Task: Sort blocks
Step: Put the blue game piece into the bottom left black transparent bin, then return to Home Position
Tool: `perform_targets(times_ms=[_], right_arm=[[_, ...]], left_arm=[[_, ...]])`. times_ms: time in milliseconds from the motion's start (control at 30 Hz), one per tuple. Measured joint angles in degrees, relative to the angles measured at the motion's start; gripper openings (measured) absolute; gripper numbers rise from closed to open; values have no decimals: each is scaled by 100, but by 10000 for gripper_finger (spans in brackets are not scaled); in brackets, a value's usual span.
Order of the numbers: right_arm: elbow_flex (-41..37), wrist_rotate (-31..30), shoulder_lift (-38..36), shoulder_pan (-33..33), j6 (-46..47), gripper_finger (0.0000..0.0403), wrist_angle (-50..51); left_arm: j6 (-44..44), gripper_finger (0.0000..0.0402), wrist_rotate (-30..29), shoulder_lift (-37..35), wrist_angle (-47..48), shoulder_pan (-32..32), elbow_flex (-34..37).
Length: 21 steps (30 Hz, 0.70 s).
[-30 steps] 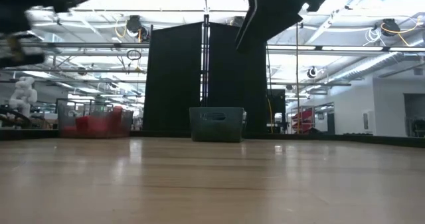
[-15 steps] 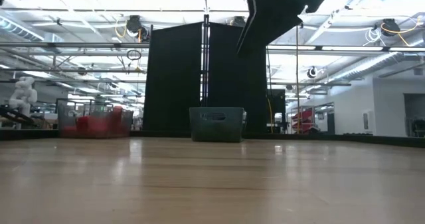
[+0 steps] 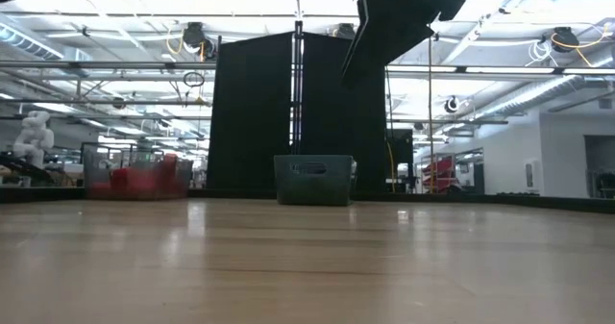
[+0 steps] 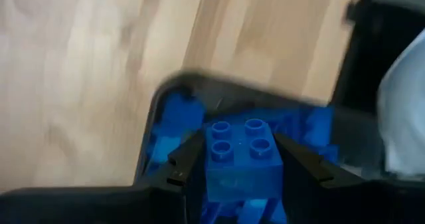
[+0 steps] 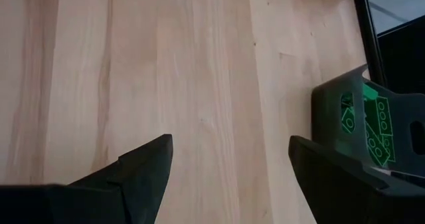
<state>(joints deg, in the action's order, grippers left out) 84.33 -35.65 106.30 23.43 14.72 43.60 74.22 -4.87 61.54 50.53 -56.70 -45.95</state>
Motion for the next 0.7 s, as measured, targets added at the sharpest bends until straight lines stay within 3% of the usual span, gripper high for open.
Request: perform_targets(times_ms=[267, 700], right_arm=[[0, -1, 0, -25, -18, 295, -1], [-2, -1, 2, -25, -20, 295, -3]], left_arm=[[138, 145, 570, 571, 18, -428, 2], [-770, 227, 659, 848, -827, -569, 4]])
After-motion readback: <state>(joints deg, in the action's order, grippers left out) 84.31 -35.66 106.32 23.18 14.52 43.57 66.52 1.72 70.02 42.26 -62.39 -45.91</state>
